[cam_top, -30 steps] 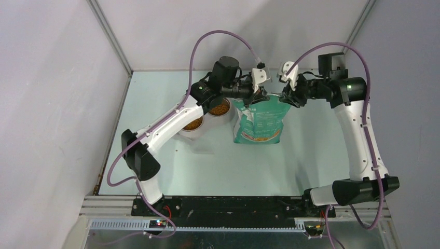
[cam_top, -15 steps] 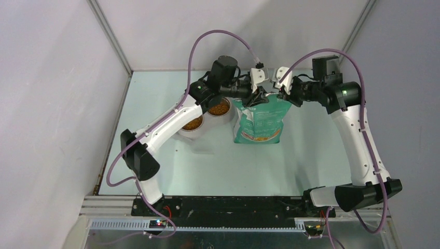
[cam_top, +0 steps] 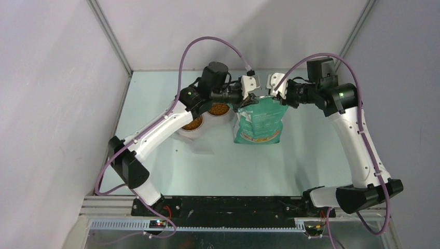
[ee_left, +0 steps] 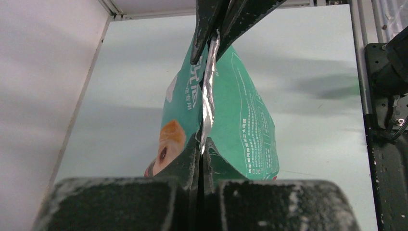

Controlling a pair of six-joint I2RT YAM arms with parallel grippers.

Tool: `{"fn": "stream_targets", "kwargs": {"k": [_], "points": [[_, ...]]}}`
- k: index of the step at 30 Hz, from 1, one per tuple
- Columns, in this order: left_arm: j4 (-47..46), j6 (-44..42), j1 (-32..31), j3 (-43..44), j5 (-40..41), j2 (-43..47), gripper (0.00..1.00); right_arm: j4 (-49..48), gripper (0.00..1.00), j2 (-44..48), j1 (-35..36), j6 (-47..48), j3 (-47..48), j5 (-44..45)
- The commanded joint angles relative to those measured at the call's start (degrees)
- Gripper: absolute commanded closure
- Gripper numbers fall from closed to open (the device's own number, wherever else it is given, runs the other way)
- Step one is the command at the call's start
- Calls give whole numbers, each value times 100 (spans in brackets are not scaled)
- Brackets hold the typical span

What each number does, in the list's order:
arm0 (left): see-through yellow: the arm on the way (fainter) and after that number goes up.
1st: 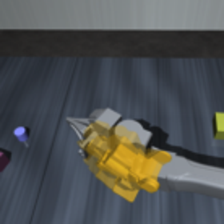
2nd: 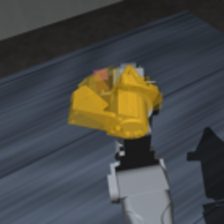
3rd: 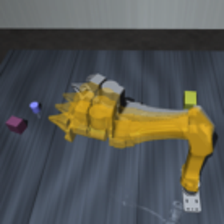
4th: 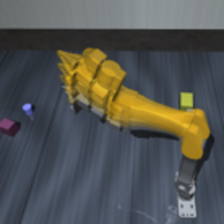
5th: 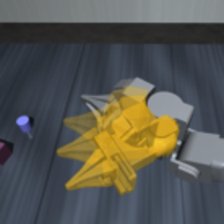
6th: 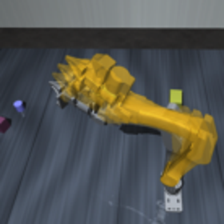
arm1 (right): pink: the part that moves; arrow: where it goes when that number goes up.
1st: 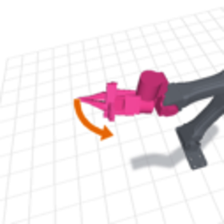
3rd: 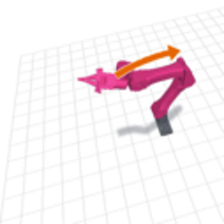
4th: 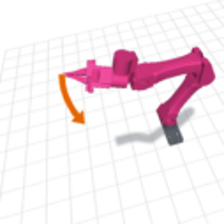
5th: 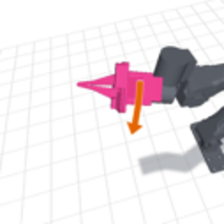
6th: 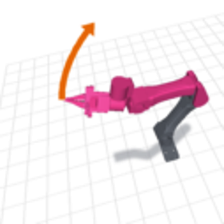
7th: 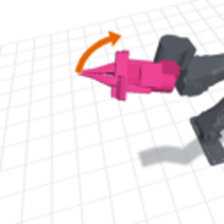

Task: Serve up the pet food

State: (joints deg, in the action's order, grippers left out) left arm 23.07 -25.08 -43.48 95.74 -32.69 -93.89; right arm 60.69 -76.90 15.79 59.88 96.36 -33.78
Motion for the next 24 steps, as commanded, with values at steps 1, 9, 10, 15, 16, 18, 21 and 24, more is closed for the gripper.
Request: {"fn": "stream_targets", "kwargs": {"k": [1, 9, 10, 15, 16, 18, 21, 24], "points": [[525, 37, 147, 61, 257, 244, 100, -647, 76, 163, 148, 112, -56, 223], [594, 74, 134, 524, 259, 93, 95, -830, 98, -3, 586, 389, -85, 502], [598, 78, 133, 520, 304, 115, 89, -815, 100, -21, 593, 395, -61, 503], [729, 18, 174, 363, 492, 278, 57, -638, 100, 16, 456, 450, 39, 502], [793, -42, 207, 277, 492, 350, 57, -615, 100, 25, 389, 464, 40, 494], [956, -211, 269, 109, 495, 478, 57, -583, 100, 68, 286, 484, 41, 473], [1093, -344, 380, -103, 451, 622, 70, -540, 100, 94, 202, 503, 41, 469], [1143, -376, 453, -147, 428, 678, 91, -523, 100, 88, 179, 450, 15, 466]]}}
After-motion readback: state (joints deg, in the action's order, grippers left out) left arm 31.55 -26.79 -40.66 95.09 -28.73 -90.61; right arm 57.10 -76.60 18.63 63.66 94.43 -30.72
